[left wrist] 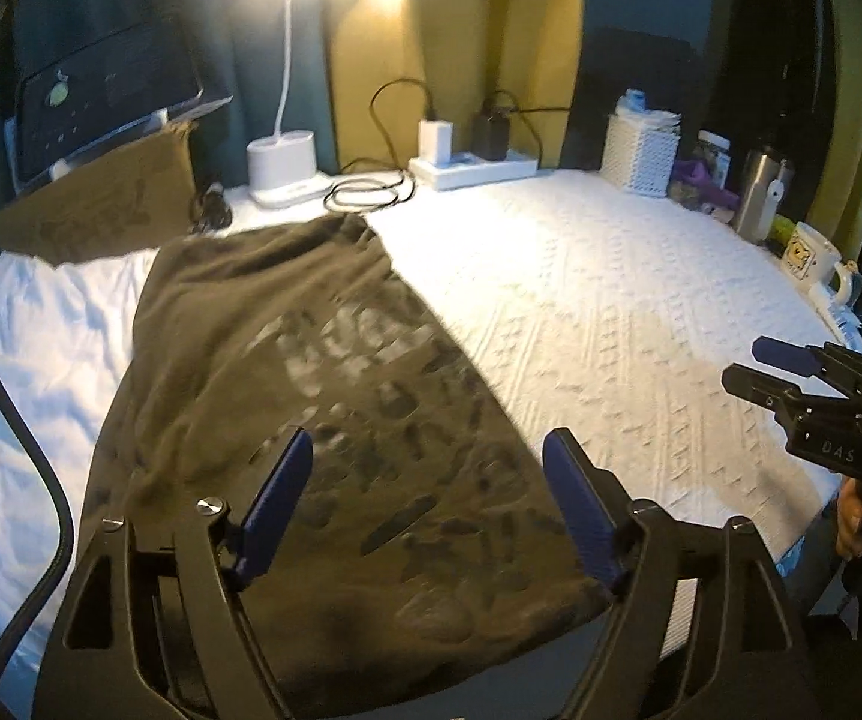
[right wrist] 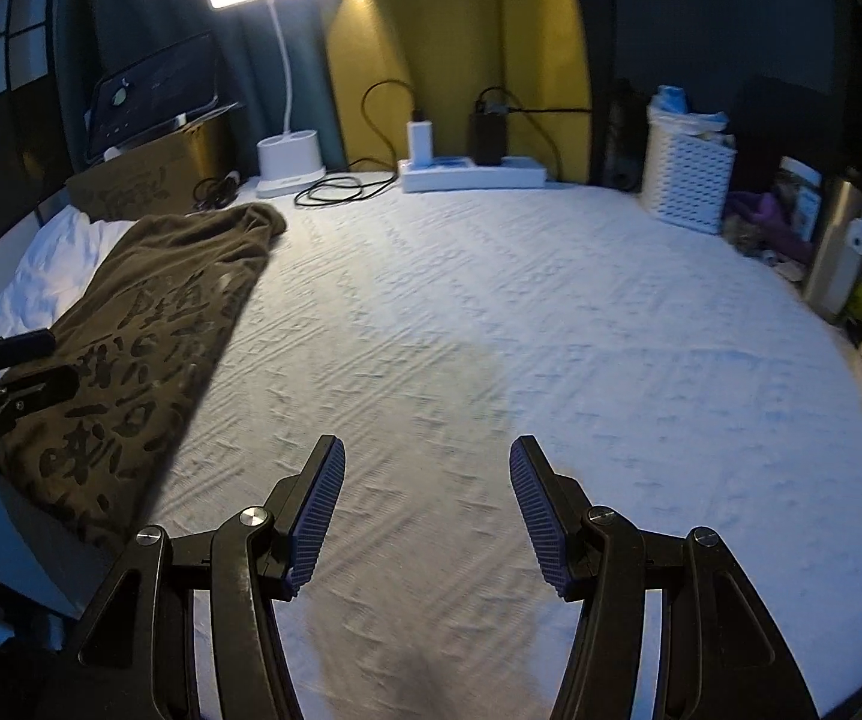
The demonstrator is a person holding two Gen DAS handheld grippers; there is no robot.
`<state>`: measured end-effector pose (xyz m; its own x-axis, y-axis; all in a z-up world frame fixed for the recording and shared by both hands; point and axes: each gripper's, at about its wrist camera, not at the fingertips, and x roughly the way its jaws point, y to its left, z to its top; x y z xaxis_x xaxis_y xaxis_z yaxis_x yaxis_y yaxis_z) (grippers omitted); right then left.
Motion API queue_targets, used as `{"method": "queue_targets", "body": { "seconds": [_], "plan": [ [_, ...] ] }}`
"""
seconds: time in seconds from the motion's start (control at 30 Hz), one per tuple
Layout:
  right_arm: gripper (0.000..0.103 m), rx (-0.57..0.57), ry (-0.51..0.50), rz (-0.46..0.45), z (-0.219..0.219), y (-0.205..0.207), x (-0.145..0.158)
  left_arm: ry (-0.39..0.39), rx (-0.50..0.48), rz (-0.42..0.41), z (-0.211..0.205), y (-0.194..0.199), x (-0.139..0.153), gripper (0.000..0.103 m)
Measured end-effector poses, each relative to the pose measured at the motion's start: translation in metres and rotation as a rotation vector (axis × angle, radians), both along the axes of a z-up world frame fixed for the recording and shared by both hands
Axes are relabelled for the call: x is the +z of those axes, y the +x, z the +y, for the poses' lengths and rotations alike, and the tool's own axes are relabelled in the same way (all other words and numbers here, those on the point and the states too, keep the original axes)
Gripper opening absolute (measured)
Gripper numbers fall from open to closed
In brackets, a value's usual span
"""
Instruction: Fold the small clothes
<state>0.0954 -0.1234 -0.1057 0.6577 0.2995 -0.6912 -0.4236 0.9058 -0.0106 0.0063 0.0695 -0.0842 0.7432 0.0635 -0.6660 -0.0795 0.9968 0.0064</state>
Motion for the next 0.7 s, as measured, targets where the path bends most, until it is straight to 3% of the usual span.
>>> {"method": "queue_targets", "body": {
  "seconds": [0.1, 0.57, 0.63, 0.7],
  "plan": [
    [0.071, -0.018, 0.005, -0.014, -0.009, -0.003, 0.005, 0.000, -0.011, -0.030, -0.007, 0.000, 0.008, 0.083],
    [0.076, -0.064, 0.030, -0.136, -0.042, -0.025, 0.058, 0.023, -0.011, -0.188, -0.030, -0.019, 0.055, 0.084],
    [0.077, -0.058, 0.030, -0.162, -0.043, -0.031, 0.068, 0.023, -0.022, -0.195, -0.032, -0.020, 0.060, 0.097],
    [0.077, -0.051, 0.029, -0.191, -0.043, -0.037, 0.078, 0.017, -0.026, -0.226, -0.034, -0.026, 0.066, 0.101]
  ]
}}
